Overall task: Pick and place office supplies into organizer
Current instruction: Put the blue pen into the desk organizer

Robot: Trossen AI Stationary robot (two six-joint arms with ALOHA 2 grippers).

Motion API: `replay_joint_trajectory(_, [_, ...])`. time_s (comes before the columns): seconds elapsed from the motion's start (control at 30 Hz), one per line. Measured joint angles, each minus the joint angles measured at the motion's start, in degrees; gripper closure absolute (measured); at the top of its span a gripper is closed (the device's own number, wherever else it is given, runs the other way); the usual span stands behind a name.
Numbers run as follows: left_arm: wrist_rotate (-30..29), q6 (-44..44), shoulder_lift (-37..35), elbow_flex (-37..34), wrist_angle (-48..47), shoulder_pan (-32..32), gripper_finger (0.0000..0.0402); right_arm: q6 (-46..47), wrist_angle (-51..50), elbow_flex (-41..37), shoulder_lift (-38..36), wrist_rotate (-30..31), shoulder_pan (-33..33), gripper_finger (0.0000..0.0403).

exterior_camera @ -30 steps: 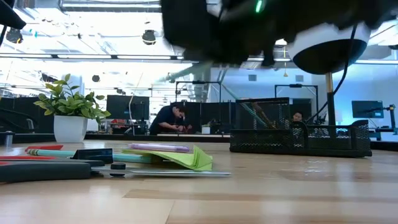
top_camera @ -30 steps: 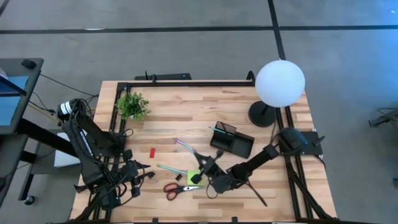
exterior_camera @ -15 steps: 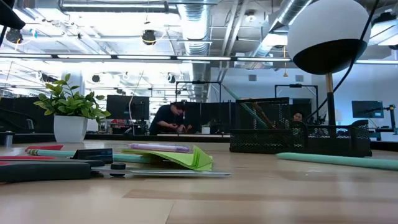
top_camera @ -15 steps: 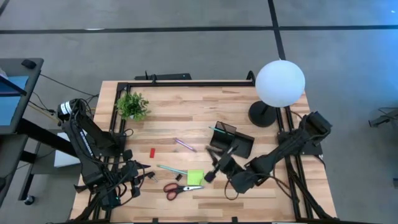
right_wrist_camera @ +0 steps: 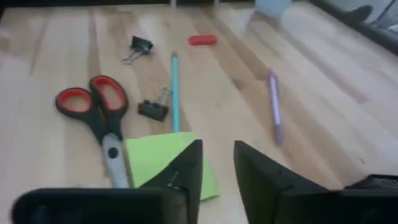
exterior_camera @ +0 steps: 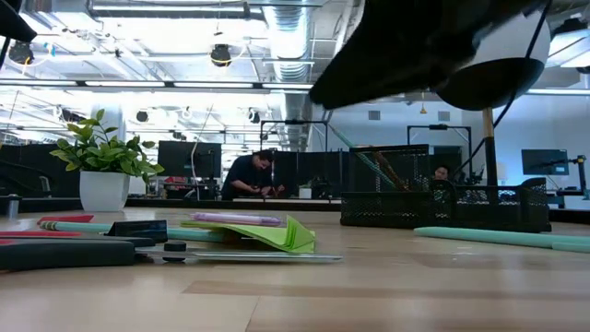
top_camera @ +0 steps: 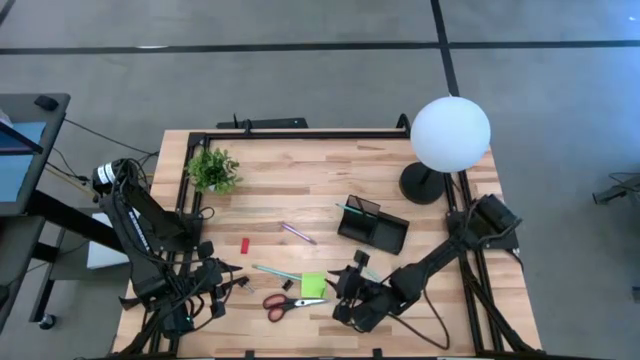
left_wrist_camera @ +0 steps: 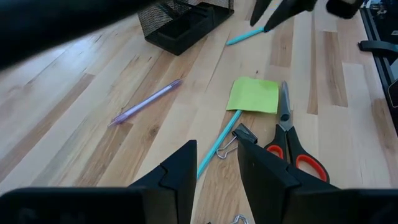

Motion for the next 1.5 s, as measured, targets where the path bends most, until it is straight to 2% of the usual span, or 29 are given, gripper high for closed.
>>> replay_joint_trajectory(0.1, [0.0, -0.8, 0.0, 0.0, 0.0, 0.0, 0.0287, 2.0, -5.1, 1.7, -3.3, -0.1, 0.5, 0.0283])
replay_joint_trajectory(0.27, [0.0, -0.9, 0.0, 0.0, 1.0, 0.0, 0.0287, 13.5, -20.6, 2.8, -10.3, 0.8, 3.7, 0.0273])
replay_joint_trajectory(0.47, [0.0, 2.4, 0.0, 0.0, 4.2, 0.0, 0.0287, 37.1, -46.6, 2.7, -14.5, 10.9, 11.8, 0.0294])
replay_joint_trajectory(0.6, [-1.1, 3.3, 0.0, 0.0, 4.6, 0.0, 0.0287, 51.3, -56.6, 2.5, -14.1, 16.9, 18.9, 0.0304])
replay_joint_trajectory(0.67, [-2.5, 3.3, 0.0, 0.0, 4.5, 0.0, 0.0287, 54.0, -54.0, 0.3, -14.0, 22.6, 22.0, 0.0305])
replay_joint_trajectory(0.73, [-4.2, 3.3, 0.0, 0.0, 4.5, 0.0, 0.0287, 53.9, -44.2, -3.5, -14.0, 25.0, 23.6, 0.0305])
replay_joint_trajectory(0.87, [-5.8, 3.2, 0.0, 0.0, 4.6, 0.0, 0.0287, 43.9, -18.6, -12.8, -13.4, 21.7, 24.2, 0.0296])
replay_joint_trajectory(0.93, [-5.9, 2.6, 0.0, 0.0, 4.6, 0.0, 0.0287, 38.0, -9.1, -16.1, -11.7, 20.8, 23.4, 0.0287])
replay_joint_trajectory(1.07, [-5.9, 1.7, 0.0, 0.0, 5.0, 0.0, 0.0287, 34.7, -8.0, -17.8, -9.0, 21.1, 22.8, 0.0261])
replay_joint_trajectory(1.2, [-5.8, 1.7, 0.0, 0.0, 5.1, 0.0, 0.0287, 38.4, -11.0, -18.0, -6.1, 20.4, 21.3, 0.0228])
replay_joint_trajectory(1.37, [-5.8, 1.8, 0.0, 0.0, 5.1, 0.0, 0.0287, 41.4, -11.2, -18.0, -1.2, 10.5, 19.4, 0.0193])
replay_joint_trajectory(1.5, [-5.8, 1.7, 0.0, 0.0, 5.1, 0.0, 0.0287, 46.5, -11.8, -18.0, 3.0, 7.3, 18.6, 0.0187])
